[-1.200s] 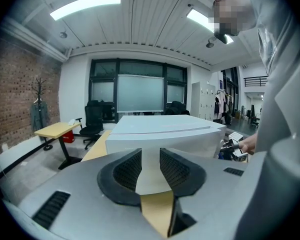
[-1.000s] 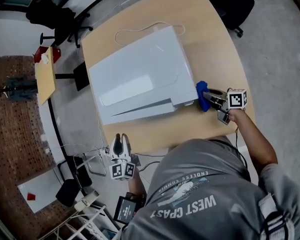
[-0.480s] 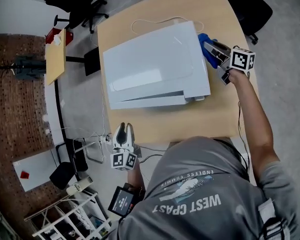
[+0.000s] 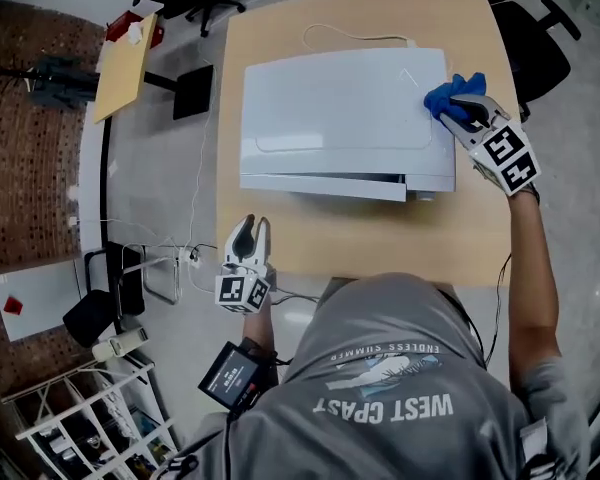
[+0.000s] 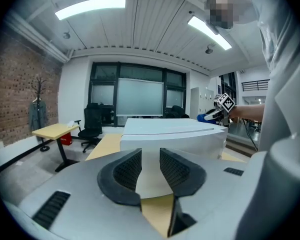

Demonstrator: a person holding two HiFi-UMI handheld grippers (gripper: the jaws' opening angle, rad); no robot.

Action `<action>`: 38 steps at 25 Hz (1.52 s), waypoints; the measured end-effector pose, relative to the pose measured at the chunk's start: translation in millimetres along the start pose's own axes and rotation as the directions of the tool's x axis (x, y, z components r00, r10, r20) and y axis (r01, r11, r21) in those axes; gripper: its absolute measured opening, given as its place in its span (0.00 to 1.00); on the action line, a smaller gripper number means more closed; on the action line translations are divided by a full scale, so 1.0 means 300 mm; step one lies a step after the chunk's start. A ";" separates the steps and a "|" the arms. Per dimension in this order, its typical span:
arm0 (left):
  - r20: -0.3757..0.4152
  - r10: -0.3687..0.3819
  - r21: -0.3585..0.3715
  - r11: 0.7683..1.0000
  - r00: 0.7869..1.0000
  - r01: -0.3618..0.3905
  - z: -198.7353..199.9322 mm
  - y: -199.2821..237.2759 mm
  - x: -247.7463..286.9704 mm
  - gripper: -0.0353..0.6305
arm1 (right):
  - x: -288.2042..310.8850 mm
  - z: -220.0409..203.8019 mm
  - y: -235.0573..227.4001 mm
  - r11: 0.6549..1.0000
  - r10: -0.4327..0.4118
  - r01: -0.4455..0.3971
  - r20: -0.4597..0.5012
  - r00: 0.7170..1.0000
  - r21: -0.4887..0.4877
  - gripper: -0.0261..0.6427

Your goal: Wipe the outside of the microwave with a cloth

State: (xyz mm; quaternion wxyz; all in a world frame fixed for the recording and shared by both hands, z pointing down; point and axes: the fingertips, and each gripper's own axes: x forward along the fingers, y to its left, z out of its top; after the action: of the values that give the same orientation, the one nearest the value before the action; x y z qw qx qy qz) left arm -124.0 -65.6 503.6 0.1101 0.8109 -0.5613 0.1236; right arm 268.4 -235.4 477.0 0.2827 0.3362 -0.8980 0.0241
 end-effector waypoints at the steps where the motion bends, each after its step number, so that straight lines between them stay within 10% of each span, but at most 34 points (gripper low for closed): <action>1: 0.006 -0.004 0.002 1.000 1.000 0.004 -0.003 0.006 0.001 0.24 | 0.019 0.001 0.023 1.000 -0.008 0.007 -0.043 0.999 -0.024 0.19; 7: 0.010 -0.047 0.047 0.998 0.999 0.047 -0.051 0.048 -0.034 0.24 | 0.214 0.161 0.321 0.985 0.122 -0.142 -0.189 0.974 -0.094 0.19; 13: 0.012 -0.053 0.030 0.998 0.999 0.053 -0.099 0.114 -0.075 0.24 | 0.605 0.474 0.735 0.893 0.338 -0.388 -0.228 0.913 -0.227 0.19; 19: 0.009 -0.068 0.043 0.997 0.998 0.067 -0.103 0.277 -0.142 0.24 | 0.852 0.644 0.935 0.861 0.370 -0.439 -0.273 0.888 -0.258 0.19; 27: 0.029 -0.124 0.085 0.989 0.992 0.121 -0.141 0.337 -0.136 0.24 | 0.477 0.292 0.646 0.980 0.199 -0.190 -0.234 0.952 0.062 0.18; 32: 0.045 -0.159 0.082 0.984 0.986 0.155 -0.143 0.369 -0.124 0.24 | 0.130 0.064 0.439 0.954 -0.061 0.143 -0.293 0.954 0.265 0.18; 38: 0.045 -0.146 0.058 0.988 0.988 0.144 -0.136 0.422 -0.043 0.24 | 0.241 0.107 0.427 0.981 -0.080 0.136 -0.349 0.934 0.139 0.18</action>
State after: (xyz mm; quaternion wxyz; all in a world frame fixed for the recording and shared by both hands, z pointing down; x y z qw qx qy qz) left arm -250.1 -85.1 543.0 0.0830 0.8551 -0.4998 0.1104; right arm 129.0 -186.6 506.8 0.4070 0.3978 -0.8104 0.1390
